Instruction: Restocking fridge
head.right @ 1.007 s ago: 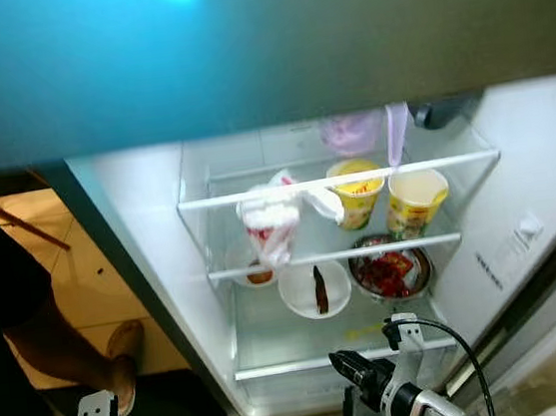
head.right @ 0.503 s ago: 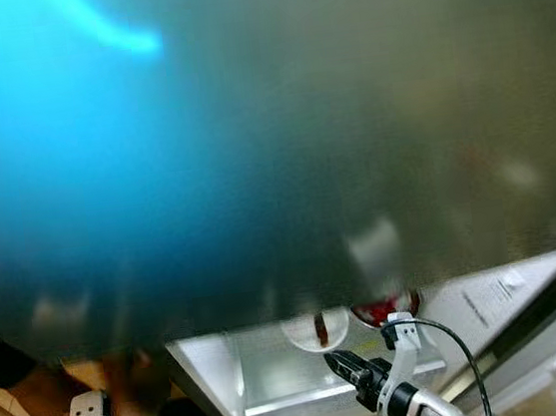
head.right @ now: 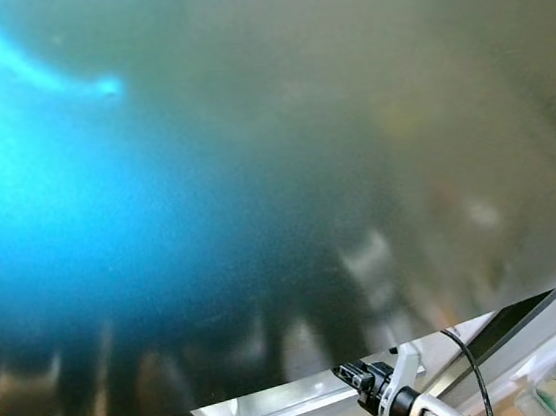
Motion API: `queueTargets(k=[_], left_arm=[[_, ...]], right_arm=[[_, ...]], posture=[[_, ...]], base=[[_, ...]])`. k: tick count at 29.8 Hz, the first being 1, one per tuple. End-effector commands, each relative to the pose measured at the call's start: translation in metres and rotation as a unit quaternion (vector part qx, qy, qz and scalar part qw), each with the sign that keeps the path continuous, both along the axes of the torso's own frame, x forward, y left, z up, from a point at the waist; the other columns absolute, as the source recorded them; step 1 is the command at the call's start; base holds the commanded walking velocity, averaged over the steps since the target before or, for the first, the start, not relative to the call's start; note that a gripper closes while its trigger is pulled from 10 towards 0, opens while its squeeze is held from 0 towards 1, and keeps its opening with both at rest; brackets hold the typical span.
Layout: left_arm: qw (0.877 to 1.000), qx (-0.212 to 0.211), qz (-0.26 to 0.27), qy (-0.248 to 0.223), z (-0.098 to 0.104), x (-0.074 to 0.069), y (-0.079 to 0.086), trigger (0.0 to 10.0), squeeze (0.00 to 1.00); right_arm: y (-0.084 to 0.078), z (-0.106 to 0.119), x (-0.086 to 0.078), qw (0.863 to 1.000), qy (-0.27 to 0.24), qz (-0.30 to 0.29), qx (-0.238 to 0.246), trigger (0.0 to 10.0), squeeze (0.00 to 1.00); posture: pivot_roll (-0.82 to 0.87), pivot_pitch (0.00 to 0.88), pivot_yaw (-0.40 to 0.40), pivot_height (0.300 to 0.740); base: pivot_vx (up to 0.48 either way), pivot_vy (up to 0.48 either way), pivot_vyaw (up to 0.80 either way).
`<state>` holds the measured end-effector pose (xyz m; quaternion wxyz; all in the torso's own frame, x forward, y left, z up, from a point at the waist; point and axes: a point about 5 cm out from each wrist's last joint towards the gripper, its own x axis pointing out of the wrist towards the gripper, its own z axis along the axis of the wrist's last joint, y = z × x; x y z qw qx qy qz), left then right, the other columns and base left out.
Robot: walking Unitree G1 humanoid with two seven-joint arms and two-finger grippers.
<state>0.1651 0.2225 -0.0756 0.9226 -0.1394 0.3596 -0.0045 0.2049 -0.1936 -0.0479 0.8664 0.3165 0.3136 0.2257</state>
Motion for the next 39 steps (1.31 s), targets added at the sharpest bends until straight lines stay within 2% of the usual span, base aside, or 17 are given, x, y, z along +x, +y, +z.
queueTargets(k=[1,8,16,21,23,28,32,34,39], left_arm=[[0.999,0.007,0.004,0.031,-0.006,-0.014,0.005,10.0,0.0],[0.998,0.017,0.01,0.066,-0.012,-0.024,0.004,10.0,0.0],[0.994,0.028,0.017,0.1,-0.019,-0.037,0.002,10.0,0.0],[0.992,0.028,0.022,0.118,-0.023,-0.046,0.0,10.0,0.0],[0.992,0.028,0.022,0.118,-0.023,-0.046,0.0,10.0,0.0],[0.989,0.032,0.031,0.138,-0.026,-0.055,0.0,10.0,0.0],[0.989,0.033,0.031,0.143,-0.027,-0.058,0.0,10.0,0.0],[0.988,0.037,0.036,0.147,-0.027,-0.059,0.002,10.0,0.0],[0.987,0.039,0.041,0.148,-0.027,-0.058,0.0,10.0,0.0]], right_arm=[[-0.002,-0.002,-0.002,1.0,0.009,-0.008,-0.003,10.0,0.0],[-0.004,-0.011,-0.009,0.997,0.051,-0.015,-0.061,10.0,0.0],[-0.011,-0.02,-0.021,0.99,0.085,-0.028,-0.106,10.0,0.0],[-0.02,-0.027,-0.032,0.979,0.12,-0.051,-0.156,10.0,0.0],[-0.02,-0.027,-0.032,0.979,0.12,-0.051,-0.156,10.0,0.0],[-0.025,-0.034,-0.043,0.968,0.149,-0.068,-0.192,10.0,0.0],[-0.025,-0.036,-0.048,0.965,0.152,-0.051,-0.209,10.0,0.0],[-0.034,-0.036,-0.049,0.958,0.162,-0.083,-0.221,10.0,0.0],[-0.038,-0.037,-0.053,0.952,0.17,-0.078,-0.243,10.0,0.0]], posture=[[-0.04,0.037,0.042,0.74],[-0.04,0.02,0.032,0.74],[-0.05,0.003,0.025,0.74],[-0.04,0.0,0.015,0.74],[-0.04,0.0,0.015,0.74],[-0.05,0.0,0.007,0.74],[-0.05,0.0,0.005,0.74],[-0.05,0.0,-0.008,0.74],[-0.03,0.0,-0.029,0.74]], base=[[0.0,0.0,0.0],[0.0,0.0,0.0],[0.0,0.0,0.0],[0.0,0.0,0.0],[0.0,0.0,0.0],[0.0,0.0,0.0],[0.0,0.0,0.0],[0.0,0.0,0.0],[0.0,0.0,0.0]])
